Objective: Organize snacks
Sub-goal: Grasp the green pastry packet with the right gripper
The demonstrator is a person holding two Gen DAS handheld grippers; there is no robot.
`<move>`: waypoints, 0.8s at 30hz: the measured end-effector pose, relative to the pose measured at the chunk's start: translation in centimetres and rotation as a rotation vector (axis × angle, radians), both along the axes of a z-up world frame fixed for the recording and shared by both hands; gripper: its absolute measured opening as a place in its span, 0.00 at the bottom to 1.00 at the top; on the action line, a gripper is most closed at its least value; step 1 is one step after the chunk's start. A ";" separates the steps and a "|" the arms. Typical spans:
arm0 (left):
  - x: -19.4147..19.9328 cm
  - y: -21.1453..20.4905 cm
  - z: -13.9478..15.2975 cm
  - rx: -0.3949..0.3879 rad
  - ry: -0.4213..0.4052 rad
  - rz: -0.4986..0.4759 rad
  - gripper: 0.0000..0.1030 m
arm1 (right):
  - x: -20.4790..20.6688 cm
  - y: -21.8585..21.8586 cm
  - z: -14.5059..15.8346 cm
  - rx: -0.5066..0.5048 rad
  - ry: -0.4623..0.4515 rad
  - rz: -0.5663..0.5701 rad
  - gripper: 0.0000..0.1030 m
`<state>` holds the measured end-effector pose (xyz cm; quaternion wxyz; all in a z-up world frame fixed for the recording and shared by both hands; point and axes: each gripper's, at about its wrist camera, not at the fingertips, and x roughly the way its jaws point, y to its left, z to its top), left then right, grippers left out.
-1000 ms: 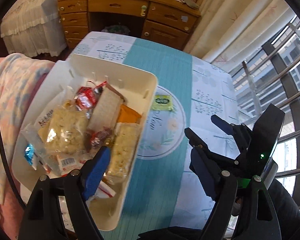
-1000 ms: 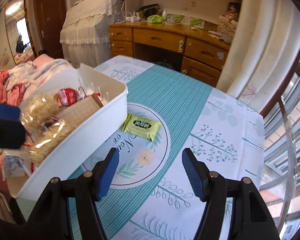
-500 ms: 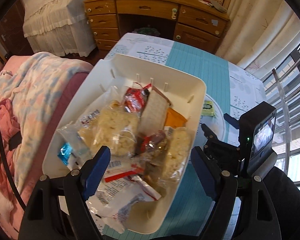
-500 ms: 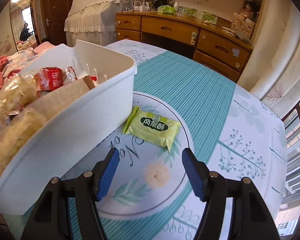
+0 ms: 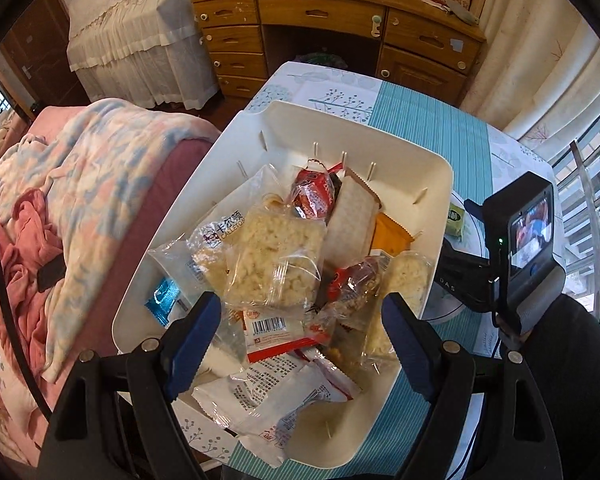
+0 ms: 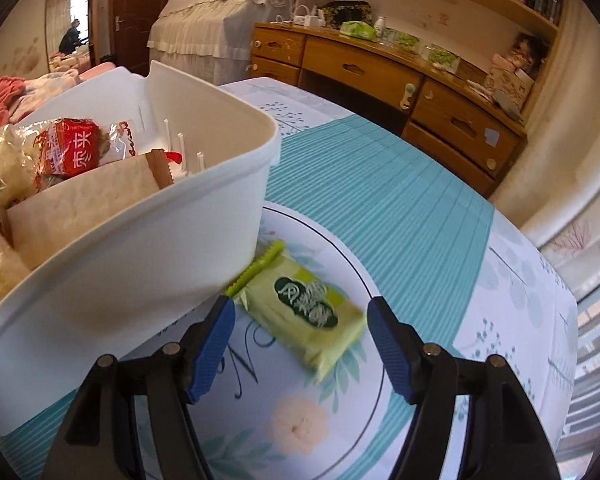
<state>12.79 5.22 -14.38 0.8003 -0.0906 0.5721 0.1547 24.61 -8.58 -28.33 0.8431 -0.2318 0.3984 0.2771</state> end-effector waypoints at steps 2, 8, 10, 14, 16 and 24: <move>0.0 0.0 0.0 -0.002 -0.002 0.001 0.79 | 0.2 0.2 -0.1 0.002 0.002 0.024 0.70; 0.0 0.1 0.0 -0.006 -0.003 0.007 0.79 | 1.7 -0.2 0.0 0.035 0.100 0.055 0.71; -0.1 0.1 0.1 -0.009 -0.006 0.009 0.79 | 2.1 -0.3 0.0 0.050 0.139 0.046 0.71; -0.1 0.0 0.3 -0.005 -0.006 0.015 0.79 | 2.3 0.2 0.2 0.045 0.147 0.045 0.52; -0.3 0.0 0.5 0.000 -0.010 0.020 0.79 | 2.2 0.5 0.2 0.036 0.152 0.033 0.47; -1.2 0.2 1.4 0.012 -0.015 0.043 0.79 | 1.1 0.4 0.4 0.013 0.201 -0.054 0.40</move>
